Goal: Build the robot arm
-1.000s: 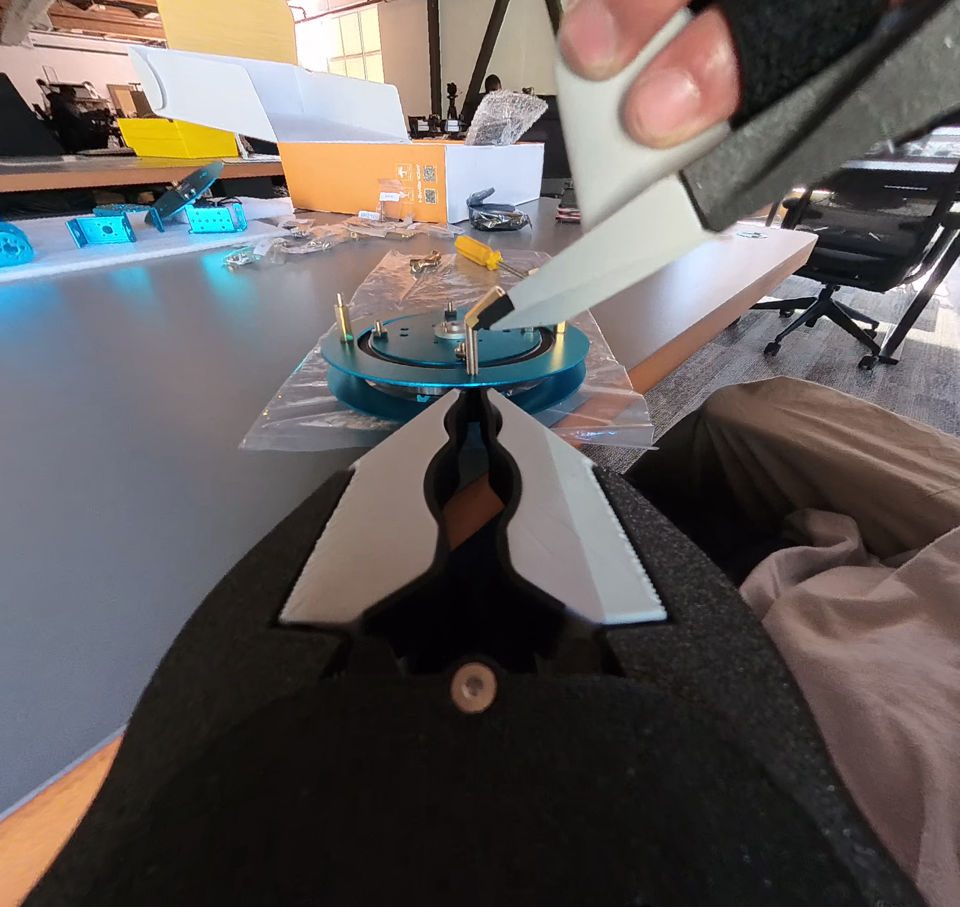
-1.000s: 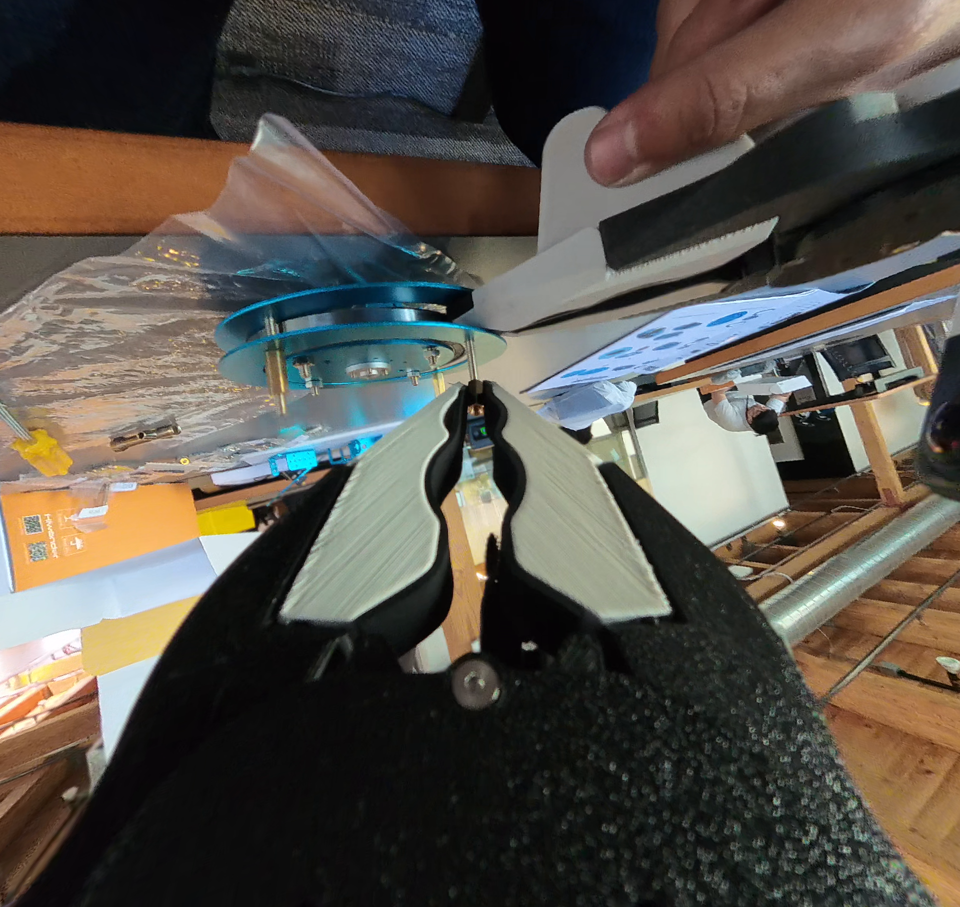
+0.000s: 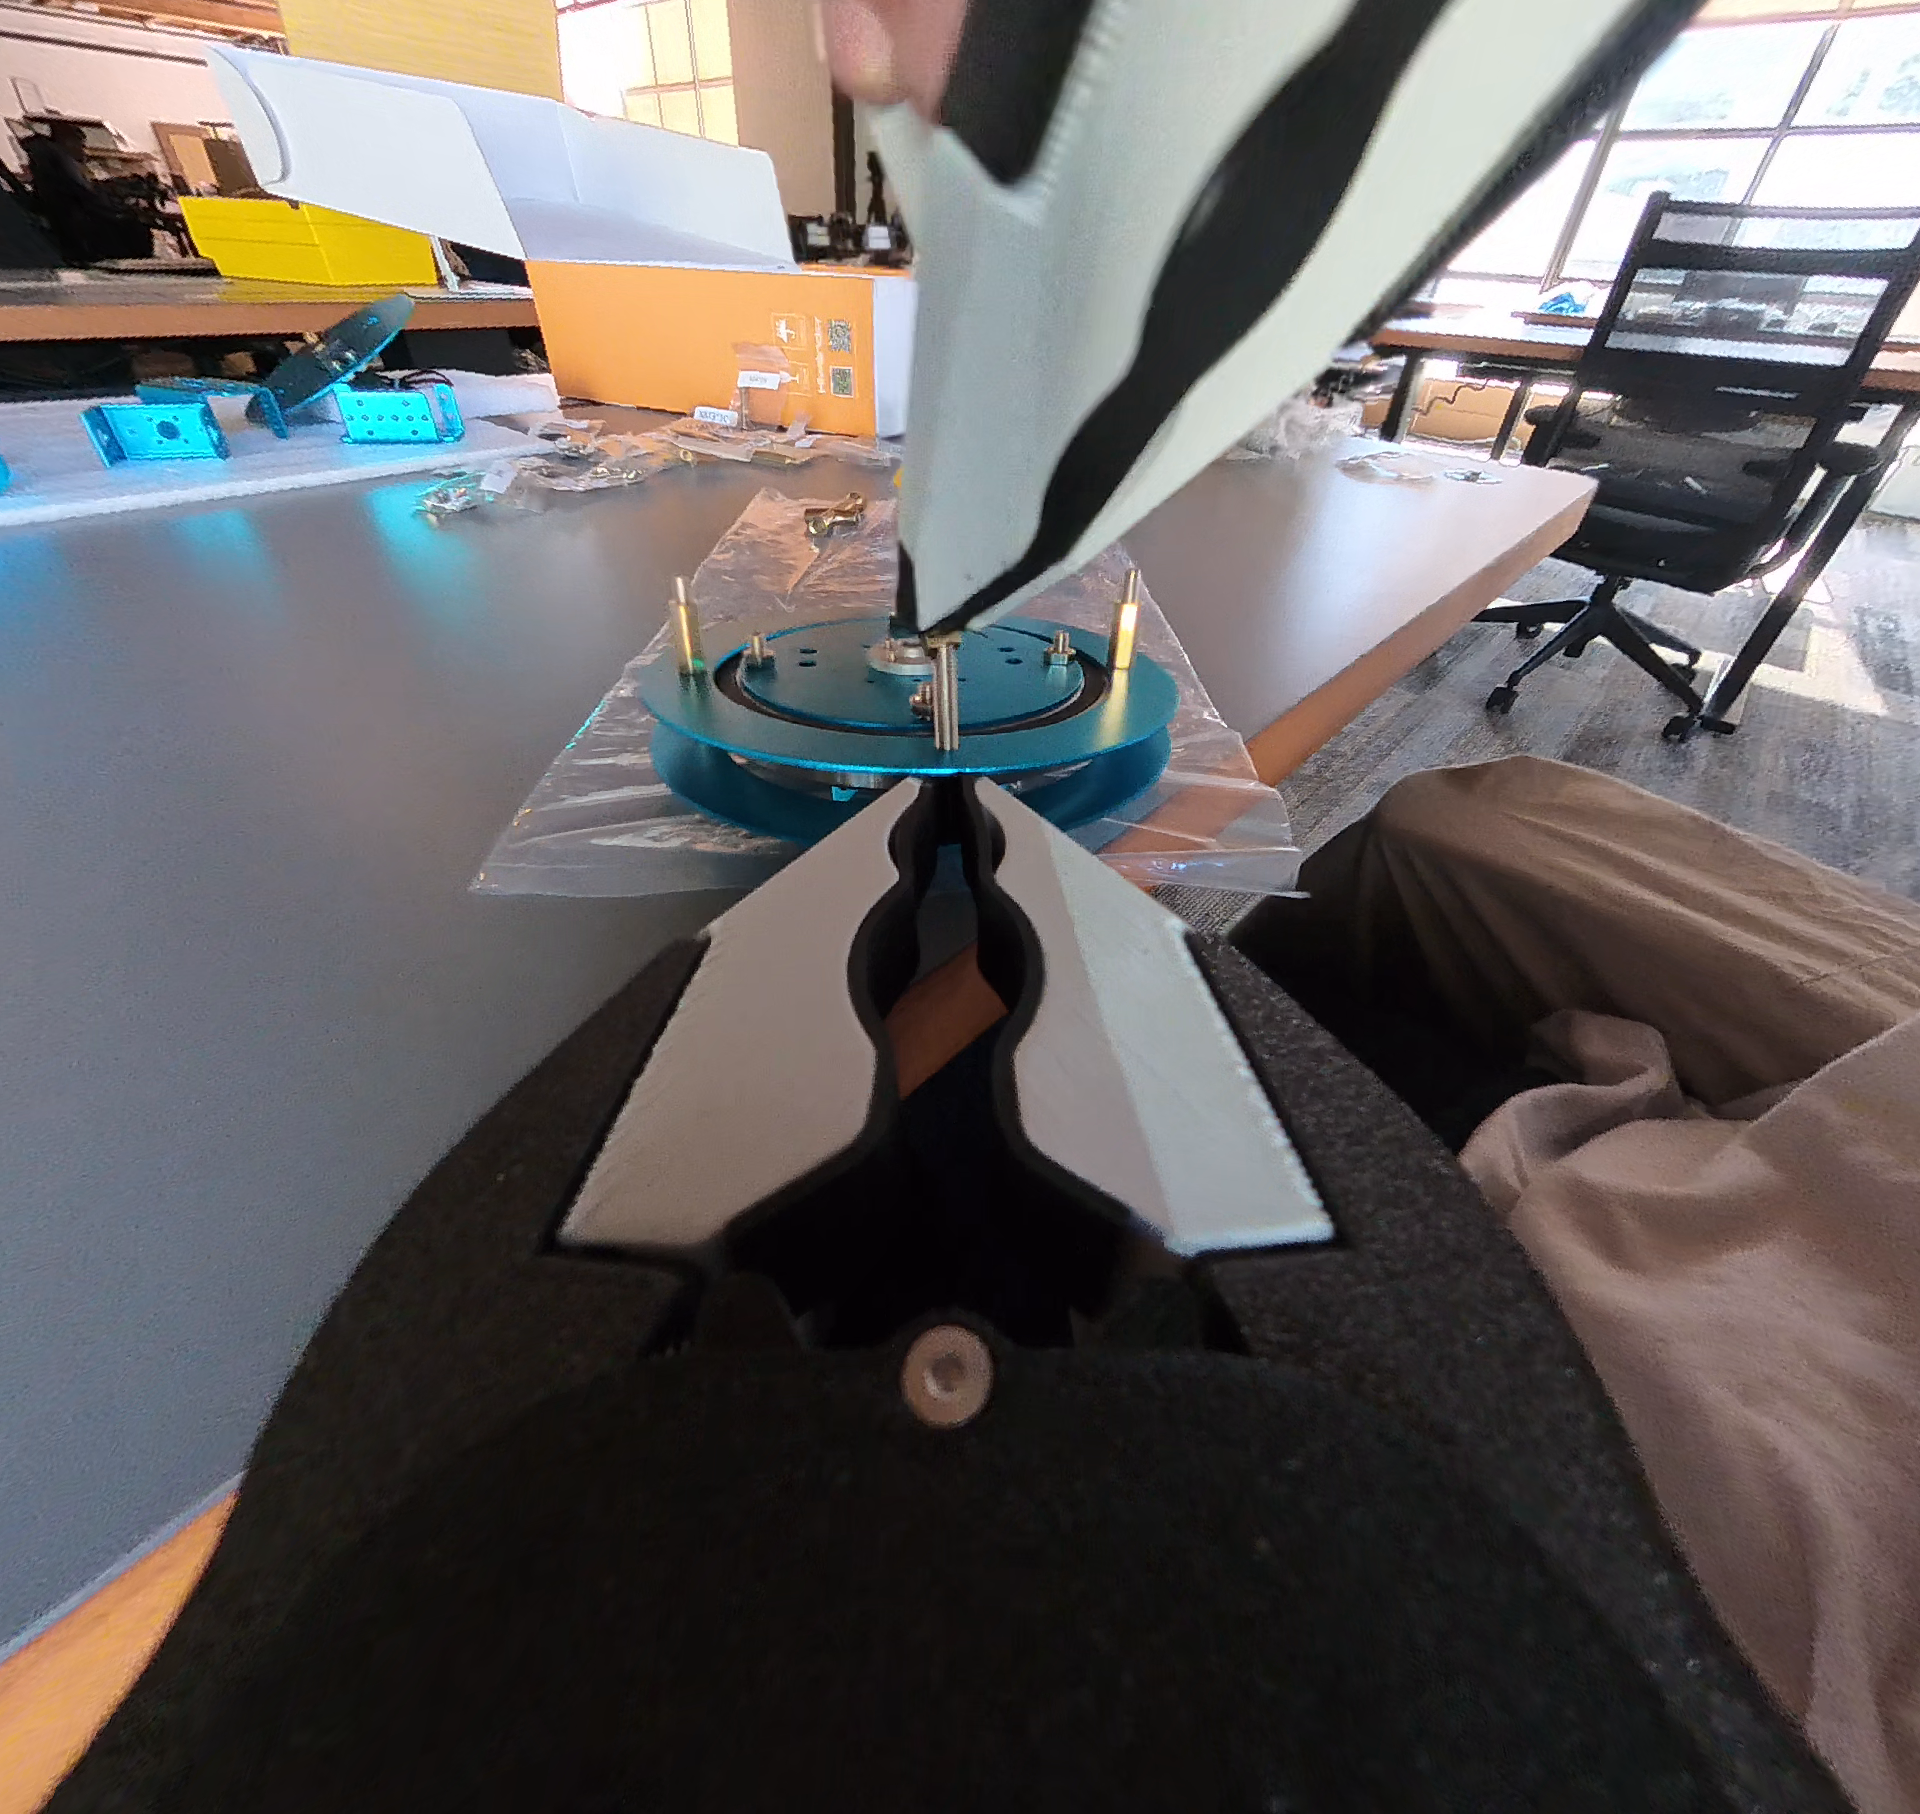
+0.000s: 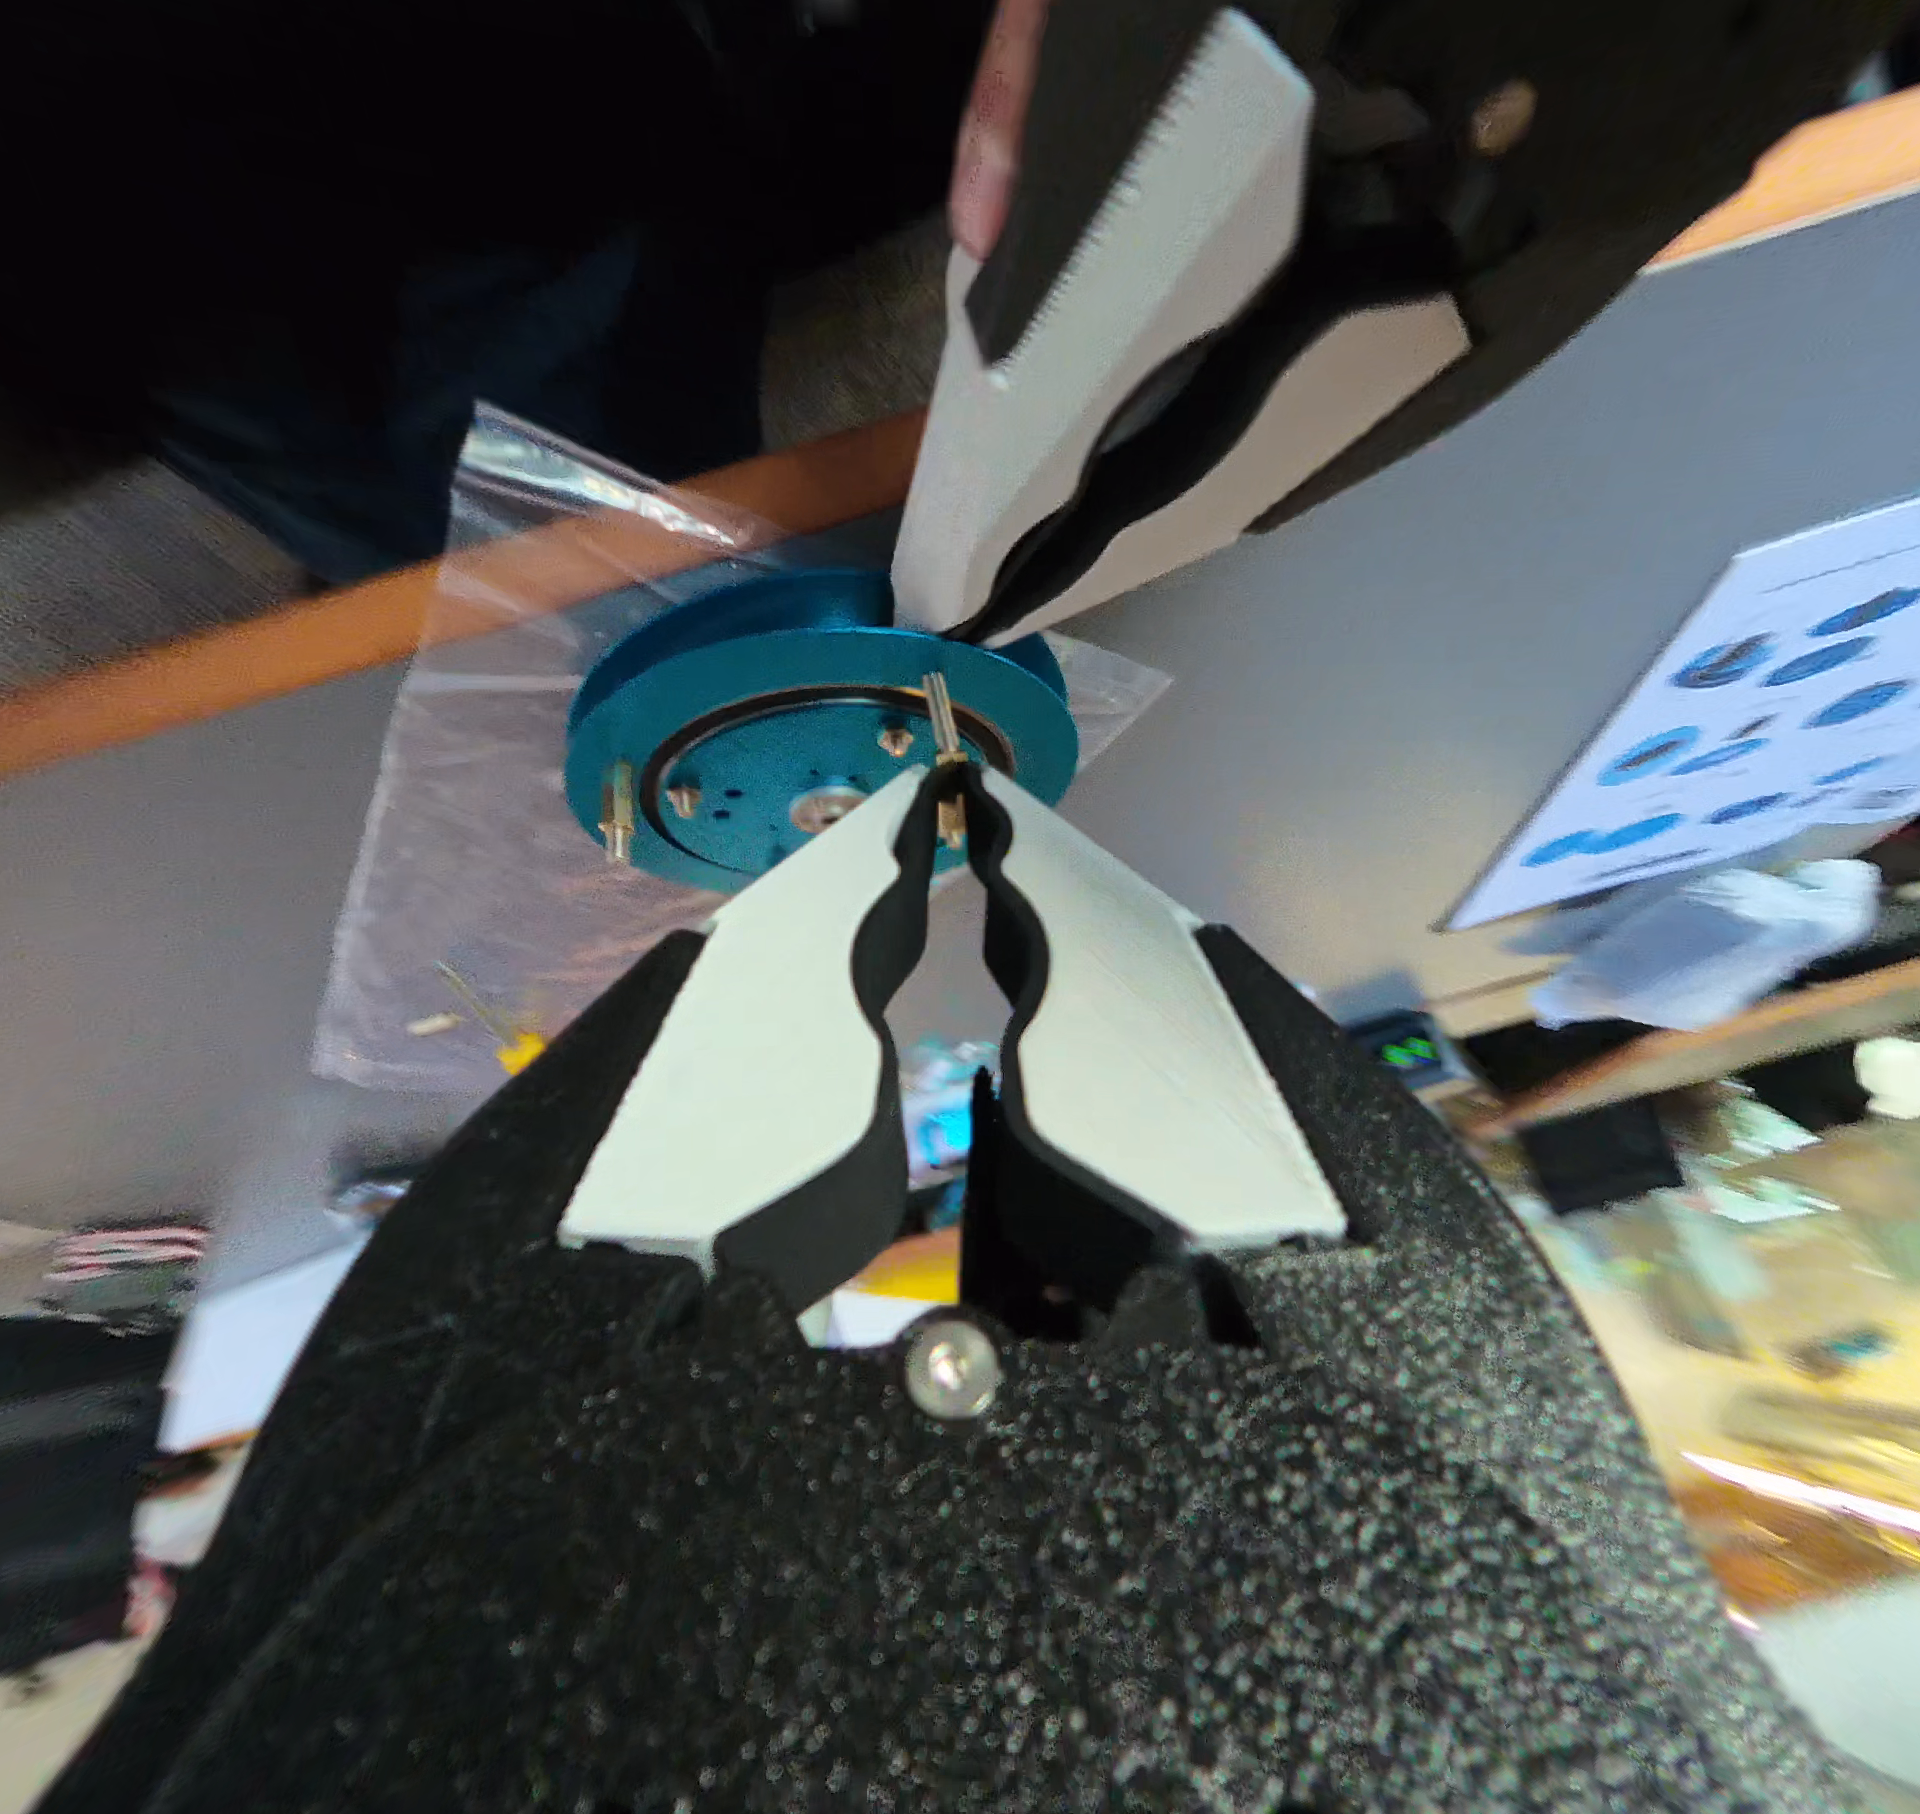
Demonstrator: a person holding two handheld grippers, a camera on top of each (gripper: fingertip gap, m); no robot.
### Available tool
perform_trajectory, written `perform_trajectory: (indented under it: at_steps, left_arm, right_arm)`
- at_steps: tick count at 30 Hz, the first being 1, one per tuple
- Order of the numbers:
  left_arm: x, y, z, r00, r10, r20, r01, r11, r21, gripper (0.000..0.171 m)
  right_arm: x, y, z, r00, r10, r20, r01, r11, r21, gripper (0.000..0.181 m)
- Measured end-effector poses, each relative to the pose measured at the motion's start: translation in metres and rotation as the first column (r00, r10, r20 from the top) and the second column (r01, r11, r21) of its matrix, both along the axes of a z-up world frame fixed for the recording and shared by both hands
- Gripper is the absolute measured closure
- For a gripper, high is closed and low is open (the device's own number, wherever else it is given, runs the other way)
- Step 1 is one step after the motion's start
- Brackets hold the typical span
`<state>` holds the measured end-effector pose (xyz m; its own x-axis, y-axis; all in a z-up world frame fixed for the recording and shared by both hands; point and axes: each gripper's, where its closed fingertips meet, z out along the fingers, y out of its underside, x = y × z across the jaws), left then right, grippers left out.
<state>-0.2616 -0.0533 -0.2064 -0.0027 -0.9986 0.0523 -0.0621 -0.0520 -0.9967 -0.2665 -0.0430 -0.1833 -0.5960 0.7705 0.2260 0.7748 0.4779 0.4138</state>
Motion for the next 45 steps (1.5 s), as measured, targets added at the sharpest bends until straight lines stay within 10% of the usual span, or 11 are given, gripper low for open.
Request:
perform_trajectory:
  at_steps: [1,18,32,39,42,45]
  left_arm:
    - [0.000,0.000,0.000,1.000,-0.002,0.002,0.002,1.000,-0.009,0.171]
    - [0.000,0.000,0.001,1.000,-0.026,0.002,0.026,0.996,-0.084,0.171]
    - [0.002,-0.002,-0.002,1.000,-0.022,-0.002,0.022,0.999,-0.047,0.171]
    - [0.002,-0.002,-0.002,1.000,-0.020,0.002,0.020,0.999,-0.043,0.171]
    - [0.002,-0.002,-0.002,1.000,-0.021,0.004,0.021,0.999,-0.043,0.170]
    - [0.001,-0.003,-0.003,1.000,-0.021,0.011,0.021,0.999,-0.040,0.171]
  right_arm:
    - [0.000,0.001,0.001,0.998,0.055,0.036,-0.057,0.997,0.043,0.178]
    - [-0.004,0.001,0.004,0.892,0.256,0.373,-0.397,0.837,0.376,0.179]
    - [-0.001,-0.005,0.001,0.962,0.158,0.223,-0.243,0.866,0.437,0.181]
    - [0.018,-0.008,-0.006,0.998,-0.039,-0.054,0.057,0.923,0.380,0.181]
    - [0.027,-0.006,-0.009,0.892,-0.264,-0.366,0.348,0.919,0.185,0.181]
    - [0.021,-0.001,-0.008,0.549,-0.570,-0.611,0.593,0.781,-0.195,0.172]
